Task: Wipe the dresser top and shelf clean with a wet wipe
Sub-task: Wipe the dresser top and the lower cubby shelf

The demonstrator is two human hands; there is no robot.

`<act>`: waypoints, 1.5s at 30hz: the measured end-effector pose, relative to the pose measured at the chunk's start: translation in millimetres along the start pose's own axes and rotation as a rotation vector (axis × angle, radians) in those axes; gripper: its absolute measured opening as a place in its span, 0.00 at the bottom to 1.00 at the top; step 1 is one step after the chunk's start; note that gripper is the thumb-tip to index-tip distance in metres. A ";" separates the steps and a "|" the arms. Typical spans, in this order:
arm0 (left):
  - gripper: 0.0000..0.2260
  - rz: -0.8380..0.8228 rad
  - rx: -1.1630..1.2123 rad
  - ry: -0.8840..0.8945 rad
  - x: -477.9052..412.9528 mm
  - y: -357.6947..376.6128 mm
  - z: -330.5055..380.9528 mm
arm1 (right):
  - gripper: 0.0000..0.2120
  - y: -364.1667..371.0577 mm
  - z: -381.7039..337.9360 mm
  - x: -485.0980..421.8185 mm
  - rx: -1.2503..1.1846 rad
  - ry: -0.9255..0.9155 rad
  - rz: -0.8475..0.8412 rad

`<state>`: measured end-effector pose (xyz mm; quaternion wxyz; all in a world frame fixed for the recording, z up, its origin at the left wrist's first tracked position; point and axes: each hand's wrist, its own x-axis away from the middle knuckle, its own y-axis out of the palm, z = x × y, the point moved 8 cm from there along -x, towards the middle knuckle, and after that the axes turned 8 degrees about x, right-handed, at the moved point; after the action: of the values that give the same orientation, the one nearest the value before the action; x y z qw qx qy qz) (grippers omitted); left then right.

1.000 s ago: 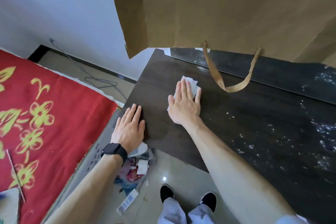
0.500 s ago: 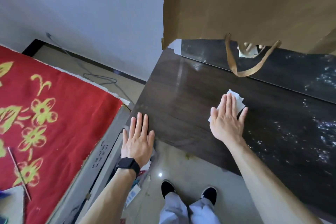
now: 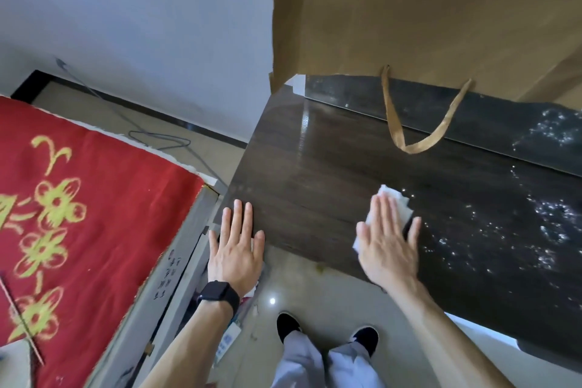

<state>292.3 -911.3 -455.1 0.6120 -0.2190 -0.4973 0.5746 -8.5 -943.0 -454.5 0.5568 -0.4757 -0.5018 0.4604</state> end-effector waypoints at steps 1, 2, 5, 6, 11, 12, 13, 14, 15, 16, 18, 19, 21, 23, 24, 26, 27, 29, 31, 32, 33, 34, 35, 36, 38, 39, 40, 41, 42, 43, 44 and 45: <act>0.26 0.005 0.005 0.006 -0.4 0.1 0.6 | 0.31 -1.2 4.1 -2.3 -0.008 0.039 0.001; 0.26 0.010 0.009 0.013 -0.5 -0.3 1.2 | 0.31 -2.8 -5.6 -3.9 -0.020 0.025 0.011; 0.26 0.038 0.025 0.026 1.1 -4.0 -0.8 | 0.30 -9.5 -90.5 7.0 -0.037 -0.326 0.048; 0.26 0.063 0.048 0.009 3.7 -7.4 -5.8 | 0.29 -10.4 -122.5 13.4 -0.041 -0.472 0.041; 0.27 0.105 0.126 -0.031 24.0 -13.7 -41.9 | 0.29 -9.3 -242.8 1.7 0.032 -0.916 -0.014; 0.28 0.105 0.108 -0.013 23.9 -14.0 -45.1 | 0.29 -10.0 -259.5 -5.5 0.053 -0.953 -0.023; 0.28 0.107 0.097 -0.006 21.3 -15.4 -46.4 | 0.28 -12.3 -271.5 -13.5 0.066 -0.964 -0.026; 0.28 0.107 0.087 -0.005 17.5 -17.9 -45.9 | 0.28 -14.9 -277.2 -22.4 0.065 -0.950 -0.031; 0.28 0.104 0.074 -0.001 13.1 -20.7 -42.9 | 0.28 -17.5 -275.6 -31.6 0.048 -0.909 -0.039; 0.26 0.102 0.054 0.011 9.1 -22.6 -38.5 | 0.28 -19.3 -265.6 -41.2 0.022 -0.843 -0.040; 0.25 0.090 0.010 0.044 2.5 -25.1 -25.4 | 0.29 -20.3 -220.3 -56.3 -0.029 -0.636 -0.025; 0.25 0.084 -0.018 0.070 0.5 -24.2 -16.6 | 0.29 -18.0 -186.8 -60.5 -0.044 -0.512 -0.016; 0.27 0.063 -0.078 0.130 -2.3 -14.2 6.2 | 0.29 -12.1 -106.6 -63.3 -0.035 -0.264 -0.026; 0.27 0.029 -0.081 0.131 -4.1 2.3 28.2 | 0.30 -10.1 -29.1 -63.1 -0.020 -0.053 -0.064; 0.28 0.019 -0.064 0.095 -4.4 9.8 35.5 | 0.30 -9.7 1.6 -63.1 -0.010 0.030 -0.094; 0.28 0.020 -0.044 0.005 -5.6 18.4 42.5 | 0.30 -8.1 34.3 -60.6 -0.023 0.144 -0.142; 0.28 0.024 -0.047 -0.023 -5.8 20.2 43.9 | 0.31 -7.4 35.2 -56.7 -0.041 0.165 -0.134; 0.27 0.030 -0.057 -0.043 -5.9 21.0 44.5 | 0.32 -10.9 4.9 -48.1 -0.035 0.088 -0.081; 0.28 0.037 -0.072 -0.047 -5.6 20.4 44.9 | 0.32 -14.9 -51.2 -38.5 -0.034 -0.124 -0.016; 0.28 0.045 -0.077 -0.059 -5.4 21.0 45.6 | 0.31 -14.5 -78.7 -31.3 -0.048 -0.259 -0.026; 0.28 0.054 -0.079 -0.083 -4.8 23.0 46.8 | 0.31 -12.1 -96.9 -24.2 -0.052 -0.373 -0.046; 0.28 0.067 -0.071 -0.116 -4.7 24.9 48.4 | 0.31 -12.4 -102.3 -22.2 -0.052 -0.445 -0.051; 0.28 0.089 -0.046 -0.151 -5.2 25.9 52.2 | 0.30 -14.3 -93.7 -27.8 -0.065 -0.468 -0.044; 0.28 0.113 -0.014 -0.176 -4.7 27.8 59.4 | 0.30 -15.5 -71.1 -36.5 -0.076 -0.435 -0.032; 0.27 0.116 -0.008 -0.141 -3.4 38.5 88.2 | 0.30 -9.8 3.8 -54.8 -0.065 -0.233 -0.017; 0.27 0.092 -0.016 -0.098 -1.7 48.0 106.8 | 0.30 -5.4 48.2 -62.1 -0.049 -0.119 -0.020; 0.26 0.067 -0.009 -0.067 1.0 58.4 124.1 | 0.31 -2.0 90.1 -65.4 -0.035 -0.017 -0.033; 0.26 0.050 0.006 -0.061 3.9 67.2 137.8 | 0.32 -0.8 123.3 -63.5 -0.030 0.065 -0.044; 0.25 0.044 0.019 -0.071 5.8 73.3 146.4 | 0.32 -0.5 143.0 -57.5 -0.033 0.126 -0.042; 0.25 0.035 0.019 -0.087 5.8 76.8 149.9 | 0.32 0.3 146.3 -50.1 -0.044 0.155 -0.019; 0.25 0.018 0.012 -0.103 4.6 77.8 149.4 | 0.32 -0.2 132.6 -43.2 -0.071 0.126 0.011; 0.25 -0.004 -0.003 -0.105 2.4 77.8 147.8 | 0.32 -0.9 106.4 -36.1 -0.097 0.034 0.028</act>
<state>127.0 -935.0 -459.0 0.5861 -0.1886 -0.5301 0.5831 -117.1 -971.7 -453.3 0.5351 -0.5168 -0.5072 0.4350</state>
